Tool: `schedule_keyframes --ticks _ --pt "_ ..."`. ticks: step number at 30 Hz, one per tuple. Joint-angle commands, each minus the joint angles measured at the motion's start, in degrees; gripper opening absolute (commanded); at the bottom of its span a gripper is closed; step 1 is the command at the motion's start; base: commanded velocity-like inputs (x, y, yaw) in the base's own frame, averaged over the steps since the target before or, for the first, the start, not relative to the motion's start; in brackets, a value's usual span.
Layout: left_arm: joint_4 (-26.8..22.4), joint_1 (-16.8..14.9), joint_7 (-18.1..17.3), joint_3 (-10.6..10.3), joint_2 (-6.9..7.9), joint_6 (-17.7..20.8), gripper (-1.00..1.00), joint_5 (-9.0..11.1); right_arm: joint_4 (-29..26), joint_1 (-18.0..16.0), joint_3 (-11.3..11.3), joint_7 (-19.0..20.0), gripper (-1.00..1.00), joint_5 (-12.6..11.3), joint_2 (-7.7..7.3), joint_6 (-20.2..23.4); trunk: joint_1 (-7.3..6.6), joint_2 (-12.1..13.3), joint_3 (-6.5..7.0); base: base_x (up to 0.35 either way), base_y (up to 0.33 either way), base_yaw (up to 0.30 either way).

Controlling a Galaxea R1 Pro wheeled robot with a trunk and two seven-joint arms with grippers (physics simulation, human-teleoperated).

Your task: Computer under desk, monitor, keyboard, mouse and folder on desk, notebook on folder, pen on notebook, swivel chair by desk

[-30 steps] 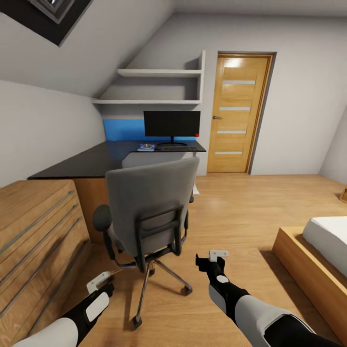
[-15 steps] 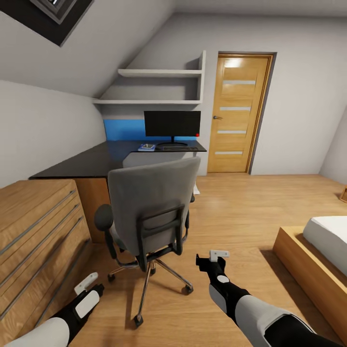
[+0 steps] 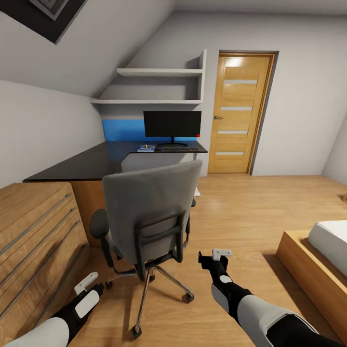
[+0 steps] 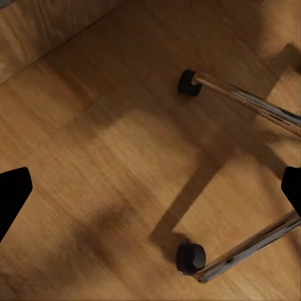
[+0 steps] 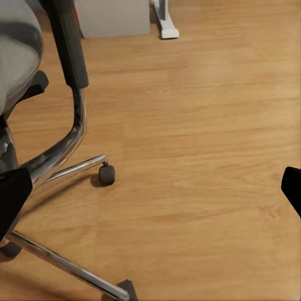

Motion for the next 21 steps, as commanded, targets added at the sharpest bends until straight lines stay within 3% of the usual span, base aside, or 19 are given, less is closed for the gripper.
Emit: schedule_keyframes --ticks 1,6,16,21 --pt "-0.09 -0.02 0.3 -0.48 0.01 -0.21 1.0 0.59 0.04 -0.05 0.5 -0.26 1.0 -0.43 -0.01 -0.27 -0.01 -0.02 -0.06 0.018 0.0 0.0" --pt "-0.09 -0.02 0.29 -0.48 0.0 -0.21 1.0 0.59 0.09 -0.02 0.5 -0.26 1.0 -0.36 -0.02 -0.33 -0.01 -0.02 -0.06 0.08 0.0 0.0" --pt "-0.09 -0.02 0.29 -0.48 -0.03 -0.28 1.0 0.59 0.43 0.03 0.5 -0.26 1.0 -0.2 -0.02 -0.35 -0.01 -0.02 -0.06 0.271 0.0 0.0" --pt "-0.09 -0.02 0.29 -0.48 -0.09 -0.28 1.0 0.59 0.54 0.04 0.55 -0.26 1.0 -0.09 0.04 -0.35 -0.01 -0.02 -0.06 0.084 0.0 0.0"
